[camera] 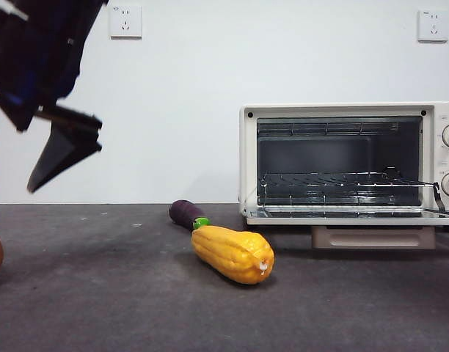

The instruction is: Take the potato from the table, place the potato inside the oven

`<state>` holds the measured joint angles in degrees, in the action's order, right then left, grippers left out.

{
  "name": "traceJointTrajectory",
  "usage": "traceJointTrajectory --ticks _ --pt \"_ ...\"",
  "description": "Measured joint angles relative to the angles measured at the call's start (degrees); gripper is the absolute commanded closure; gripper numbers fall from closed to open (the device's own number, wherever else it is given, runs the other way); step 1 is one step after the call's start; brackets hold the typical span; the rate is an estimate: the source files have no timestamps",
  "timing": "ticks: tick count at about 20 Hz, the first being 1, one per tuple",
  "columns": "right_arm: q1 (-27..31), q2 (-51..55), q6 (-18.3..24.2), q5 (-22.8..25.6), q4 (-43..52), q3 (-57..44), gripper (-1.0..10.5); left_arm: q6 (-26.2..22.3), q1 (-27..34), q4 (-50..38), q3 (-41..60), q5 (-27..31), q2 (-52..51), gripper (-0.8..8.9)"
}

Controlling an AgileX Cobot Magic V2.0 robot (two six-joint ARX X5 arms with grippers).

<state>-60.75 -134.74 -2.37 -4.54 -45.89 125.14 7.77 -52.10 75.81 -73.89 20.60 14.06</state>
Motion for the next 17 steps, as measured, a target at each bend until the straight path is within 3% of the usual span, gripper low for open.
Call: traceJointTrajectory --ticks 14,15,17 --pt "-1.55 -7.06 0.94 -1.84 3.82 0.00 0.4 1.92 -0.11 0.02 3.93 -2.99 0.02 8.20" --pt "-1.70 -7.06 1.20 -1.60 4.04 0.00 1.0 1.90 -0.11 0.02 3.93 -2.99 0.02 8.20" --pt "-2.21 -7.06 1.60 -0.81 4.02 0.00 3.4 1.79 -0.11 0.02 3.93 -2.97 0.02 8.20"
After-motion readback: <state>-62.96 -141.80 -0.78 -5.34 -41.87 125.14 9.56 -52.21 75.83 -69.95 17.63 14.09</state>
